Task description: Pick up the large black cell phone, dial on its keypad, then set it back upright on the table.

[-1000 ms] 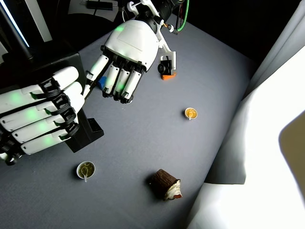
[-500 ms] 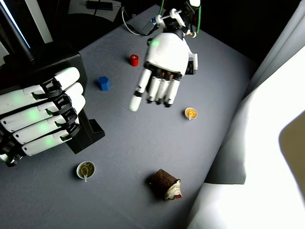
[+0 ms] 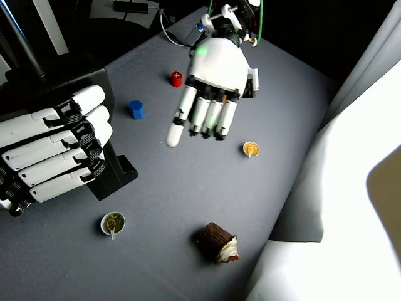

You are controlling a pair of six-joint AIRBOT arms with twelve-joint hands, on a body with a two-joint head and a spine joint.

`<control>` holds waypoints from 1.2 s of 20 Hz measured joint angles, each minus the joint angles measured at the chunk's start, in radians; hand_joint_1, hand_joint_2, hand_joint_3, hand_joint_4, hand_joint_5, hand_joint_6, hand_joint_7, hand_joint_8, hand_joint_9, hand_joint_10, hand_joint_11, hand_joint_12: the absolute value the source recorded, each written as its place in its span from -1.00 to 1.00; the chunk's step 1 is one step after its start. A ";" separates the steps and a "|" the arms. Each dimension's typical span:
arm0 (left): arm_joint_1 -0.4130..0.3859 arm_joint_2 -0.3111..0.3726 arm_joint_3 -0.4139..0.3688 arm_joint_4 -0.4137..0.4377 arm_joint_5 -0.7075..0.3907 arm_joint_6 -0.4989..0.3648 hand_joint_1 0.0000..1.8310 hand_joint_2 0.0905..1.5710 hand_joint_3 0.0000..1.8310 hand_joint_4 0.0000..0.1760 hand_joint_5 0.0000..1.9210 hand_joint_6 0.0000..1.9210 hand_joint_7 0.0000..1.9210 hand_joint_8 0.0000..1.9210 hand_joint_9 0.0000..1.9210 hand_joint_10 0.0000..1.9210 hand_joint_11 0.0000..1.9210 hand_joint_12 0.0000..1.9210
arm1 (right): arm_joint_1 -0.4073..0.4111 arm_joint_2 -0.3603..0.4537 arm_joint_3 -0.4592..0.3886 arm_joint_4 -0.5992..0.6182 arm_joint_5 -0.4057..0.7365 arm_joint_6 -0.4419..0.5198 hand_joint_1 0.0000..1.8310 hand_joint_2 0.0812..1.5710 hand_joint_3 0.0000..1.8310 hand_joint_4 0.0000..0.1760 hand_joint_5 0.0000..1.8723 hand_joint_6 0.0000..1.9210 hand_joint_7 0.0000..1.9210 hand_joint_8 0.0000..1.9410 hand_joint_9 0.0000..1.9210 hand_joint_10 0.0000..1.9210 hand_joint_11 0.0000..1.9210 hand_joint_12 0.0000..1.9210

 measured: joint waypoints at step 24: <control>-0.020 -0.016 0.239 0.443 -0.425 -0.776 0.40 0.65 -1.00 -1.00 -0.89 -0.98 -0.36 0.70 -0.37 1.00 -0.62 1.00 | -0.034 -0.036 0.042 0.156 -0.001 -0.031 0.62 0.40 -1.00 -1.00 -0.09 0.05 -0.07 0.02 -0.01 0.13 -0.10 0.64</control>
